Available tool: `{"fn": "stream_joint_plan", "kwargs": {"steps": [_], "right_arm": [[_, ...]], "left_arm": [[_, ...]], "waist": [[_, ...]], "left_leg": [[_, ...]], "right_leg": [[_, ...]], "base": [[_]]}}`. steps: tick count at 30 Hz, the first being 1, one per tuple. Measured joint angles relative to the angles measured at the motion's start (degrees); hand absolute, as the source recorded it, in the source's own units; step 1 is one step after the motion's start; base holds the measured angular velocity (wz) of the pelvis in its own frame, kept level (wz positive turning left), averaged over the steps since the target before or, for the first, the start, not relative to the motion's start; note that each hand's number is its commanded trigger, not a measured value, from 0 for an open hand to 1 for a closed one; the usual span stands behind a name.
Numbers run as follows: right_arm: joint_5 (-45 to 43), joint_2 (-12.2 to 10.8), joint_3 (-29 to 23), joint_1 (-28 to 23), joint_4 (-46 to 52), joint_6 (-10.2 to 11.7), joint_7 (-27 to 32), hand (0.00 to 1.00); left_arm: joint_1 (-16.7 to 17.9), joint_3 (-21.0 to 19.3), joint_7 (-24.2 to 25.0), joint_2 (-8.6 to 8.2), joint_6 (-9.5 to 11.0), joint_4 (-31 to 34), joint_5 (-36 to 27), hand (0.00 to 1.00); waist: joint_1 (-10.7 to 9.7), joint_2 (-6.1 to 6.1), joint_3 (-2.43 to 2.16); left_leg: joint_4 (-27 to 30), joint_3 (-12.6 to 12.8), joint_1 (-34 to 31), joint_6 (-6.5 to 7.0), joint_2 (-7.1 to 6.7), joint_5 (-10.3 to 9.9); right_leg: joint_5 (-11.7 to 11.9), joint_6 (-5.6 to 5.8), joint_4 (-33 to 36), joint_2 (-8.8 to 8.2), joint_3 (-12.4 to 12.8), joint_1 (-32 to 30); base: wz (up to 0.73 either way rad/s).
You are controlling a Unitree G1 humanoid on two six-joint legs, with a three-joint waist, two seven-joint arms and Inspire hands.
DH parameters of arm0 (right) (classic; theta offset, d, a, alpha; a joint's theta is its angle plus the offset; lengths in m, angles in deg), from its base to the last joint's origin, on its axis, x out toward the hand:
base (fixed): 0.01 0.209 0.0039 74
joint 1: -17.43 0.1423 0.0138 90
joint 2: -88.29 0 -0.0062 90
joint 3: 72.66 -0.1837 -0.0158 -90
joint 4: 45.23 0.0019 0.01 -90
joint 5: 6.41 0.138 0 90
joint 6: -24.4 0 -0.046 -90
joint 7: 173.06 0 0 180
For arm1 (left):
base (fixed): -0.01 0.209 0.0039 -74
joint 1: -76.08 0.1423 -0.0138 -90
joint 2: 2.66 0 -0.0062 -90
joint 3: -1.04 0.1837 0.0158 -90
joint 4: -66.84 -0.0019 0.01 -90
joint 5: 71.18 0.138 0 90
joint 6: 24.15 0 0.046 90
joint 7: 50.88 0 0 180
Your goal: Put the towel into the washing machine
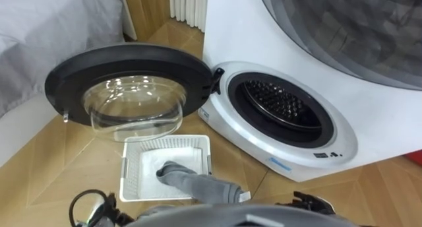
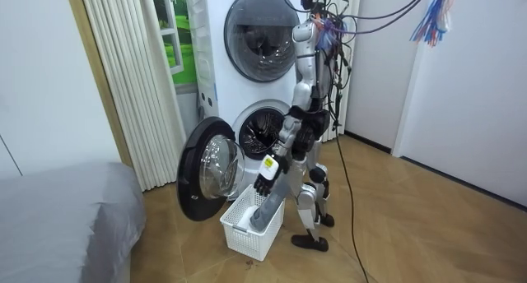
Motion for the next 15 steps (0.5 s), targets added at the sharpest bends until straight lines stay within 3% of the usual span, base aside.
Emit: {"fn": "stream_joint_plan", "kwargs": {"steps": [6, 8, 11, 15], "right_arm": [[-0.11, -0.08, 0.25, 1.42, -0.1, 1.16, 0.0, 0.0], [-0.28, -0.03, 0.33, 2.24, -0.2, 1.17, -0.04, 0.0], [-1.75, -0.12, 0.95, 4.38, -0.68, 1.37, -0.08, 0.0], [-3.01, -0.36, 3.8, 7.43, -1.18, 1.68, 0.21, 0.0]], "left_arm": [[-4.3, 2.53, -2.11, -0.17, 3.38, -1.19, 0.0, 0.0], [-5.06, 3.71, -2.1, -0.48, 3.58, -1.21, 0.03, 0.0], [-7.5, 4.63, -2.05, -0.96, 4.49, -2.3, 0.02, 0.0], [-11.94, 9.6, -2.07, -1.18, 6.13, -5.87, 0.0, 0.0]], "waist": [[-0.48, 0.38, -0.07], [-1.16, 0.46, -0.06], [-1.72, 0.97, 0.31], [-2.88, 1.43, 0.78]], "left_leg": [[0.48, 0.22, -1.81, 0.08, -0.02, 0.08], [1.52, 0.18, -3.3, 0.08, 0.0, 0.08], [2.12, 0.2, -5.7, 0.09, 0.05, 0.09], [3.88, 0.26, -8.52, 0.09, 0.48, 0.09]], "right_leg": [[0.0, 0.0, 0.15, -0.1, 0.09, -2.08], [0.0, 0.0, 0.82, -0.2, 0.44, -3.7], [-0.04, -0.05, 1.83, -0.24, 0.72, -6.26], [-0.68, -0.93, 6.21, -0.23, 0.99, -10.77]], "base": [[-0.04], [-0.09], [-0.08], [-0.06]]}}
